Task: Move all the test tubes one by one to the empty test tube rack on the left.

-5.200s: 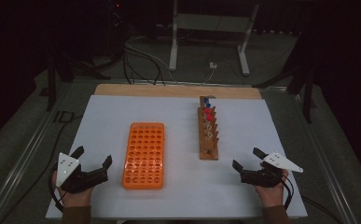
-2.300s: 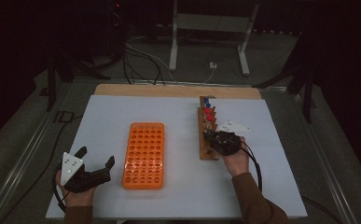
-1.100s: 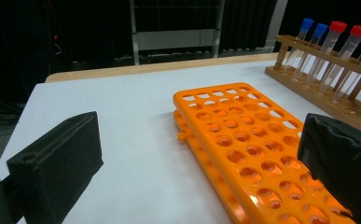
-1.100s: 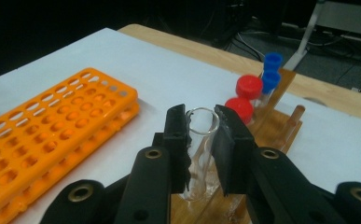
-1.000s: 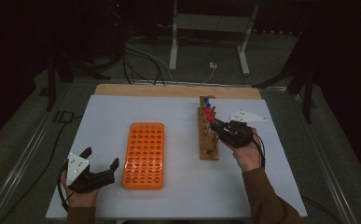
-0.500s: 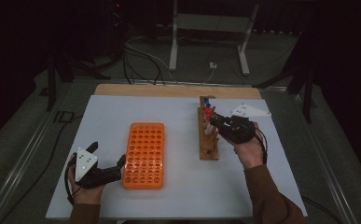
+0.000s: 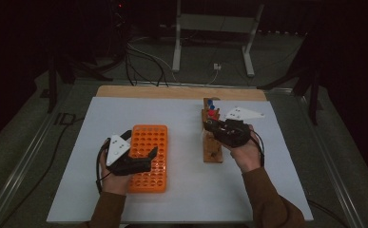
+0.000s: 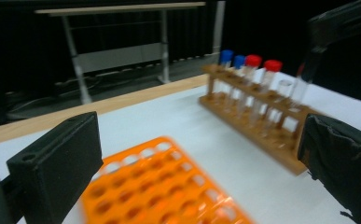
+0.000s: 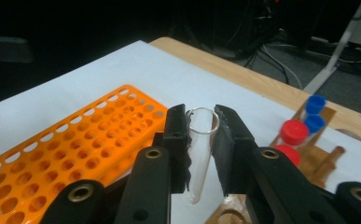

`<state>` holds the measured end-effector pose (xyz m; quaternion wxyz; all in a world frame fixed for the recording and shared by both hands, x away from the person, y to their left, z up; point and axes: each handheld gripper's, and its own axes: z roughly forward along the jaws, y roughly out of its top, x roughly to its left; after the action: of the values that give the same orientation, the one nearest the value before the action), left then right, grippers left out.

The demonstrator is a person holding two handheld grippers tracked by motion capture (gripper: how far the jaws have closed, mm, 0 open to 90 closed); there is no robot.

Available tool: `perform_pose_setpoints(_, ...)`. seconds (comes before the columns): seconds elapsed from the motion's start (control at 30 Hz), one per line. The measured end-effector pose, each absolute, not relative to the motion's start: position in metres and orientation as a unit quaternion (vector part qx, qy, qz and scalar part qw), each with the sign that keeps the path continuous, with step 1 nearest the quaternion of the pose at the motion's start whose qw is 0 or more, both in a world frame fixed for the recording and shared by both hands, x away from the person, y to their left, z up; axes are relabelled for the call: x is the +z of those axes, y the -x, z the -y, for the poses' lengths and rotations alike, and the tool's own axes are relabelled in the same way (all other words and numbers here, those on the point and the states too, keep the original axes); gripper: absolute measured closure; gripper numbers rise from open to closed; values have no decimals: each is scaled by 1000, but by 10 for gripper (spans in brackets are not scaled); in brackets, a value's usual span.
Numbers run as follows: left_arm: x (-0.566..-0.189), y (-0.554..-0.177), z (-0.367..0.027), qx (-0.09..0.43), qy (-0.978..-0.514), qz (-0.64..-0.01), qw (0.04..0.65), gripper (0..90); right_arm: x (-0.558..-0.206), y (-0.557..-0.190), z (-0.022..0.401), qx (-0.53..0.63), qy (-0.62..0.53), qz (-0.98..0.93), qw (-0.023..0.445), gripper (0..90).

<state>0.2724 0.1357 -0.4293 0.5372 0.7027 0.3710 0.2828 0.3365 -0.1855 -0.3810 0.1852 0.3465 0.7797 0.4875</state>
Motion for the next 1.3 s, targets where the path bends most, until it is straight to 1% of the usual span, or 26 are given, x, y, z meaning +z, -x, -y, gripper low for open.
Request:
perform_pose_setpoints(0.17, -428, -281, -114, 269, -709, -371, 536, 6, -383, -334, 176, 493, -338, -783, 172, 769)
perform_pose_setpoints(0.27, -430, -290, -98, 244, -719, -367, 537, 15, -384, -334, 170, 496, -333, -785, 164, 769)
perform_pose_setpoints(0.3, -430, -290, -98, 244, -719, -367, 537, 22, -384, -334, 169, 496, -331, -786, 163, 768)
perform_pose_setpoints(0.37, -432, -293, -88, 236, -730, -355, 534, 28, -385, -334, 166, 495, -330, -787, 160, 768)
perform_pose_setpoints(0.4, -433, -294, -81, 230, -738, -338, 537, 51, -385, -333, 163, 494, -327, -790, 158, 768)
perform_pose_setpoints(0.43, -433, -294, -81, 230, -738, -338, 537, 55, -385, -333, 162, 495, -326, -790, 156, 768)
perform_pose_setpoints(0.47, -434, -296, -73, 221, -746, -322, 539, 57, -385, -333, 161, 495, -325, -791, 154, 769)
perform_pose_setpoints(0.6, -434, -300, -63, 211, -755, -313, 536, 83, -386, -332, 158, 496, -322, -794, 145, 768)
perform_pose_setpoints(0.7, -432, -304, -50, 208, -761, -310, 531, 170, -388, -331, 154, 496, -319, -796, 139, 768)
perform_pose_setpoints(0.73, -432, -304, -50, 208, -761, -310, 531, 180, -388, -331, 153, 496, -319, -796, 137, 769)
perform_pose_setpoints(0.77, -432, -305, -48, 208, -762, -307, 530, 226, -388, -330, 151, 496, -317, -797, 136, 768)
perform_pose_setpoints(0.8, -432, -305, -45, 208, -764, -305, 530, 226, -388, -330, 151, 496, -317, -797, 136, 768)
perform_pose_setpoints(0.83, -433, -306, -44, 207, -765, -305, 529, 322, -388, -329, 149, 495, -312, -800, 135, 768)
perform_pose_setpoints(0.87, -433, -307, -43, 204, -765, -304, 531, 322, -388, -329, 149, 495, -312, -800, 135, 768)
perform_pose_setpoints(0.9, -434, -308, -42, 202, -765, -303, 531, 442, -388, -329, 147, 495, -310, -801, 133, 768)
perform_pose_setpoints(0.97, -435, -309, -42, 194, -767, -298, 534, 536, -388, -328, 146, 494, -308, -802, 132, 768)
perform_pose_setpoints(1.03, -435, -310, -42, 190, -768, -298, 535, 612, -389, -328, 145, 492, -307, -804, 131, 768)
perform_pose_setpoints(1.07, -435, -310, -42, 188, -767, -298, 536, 612, -389, -328, 145, 492, -307, -804, 131, 768)
perform_pose_setpoints(1.1, -435, -311, -43, 186, -768, -297, 537, 647, -389, -328, 145, 492, -307, -804, 130, 768)
perform_pose_setpoints(1.13, -435, -311, -44, 183, -769, -295, 537, 735, -390, -328, 144, 491, -307, -805, 128, 768)
perform_pose_setpoints(1.17, -435, -311, -44, 184, -770, -294, 535, 754, -391, -328, 144, 491, -306, -806, 128, 768)
perform_pose_setpoints(1.3, -434, -311, -46, 183, -772, -291, 534, 762, -391, -328, 145, 493, -302, -806, 126, 763)
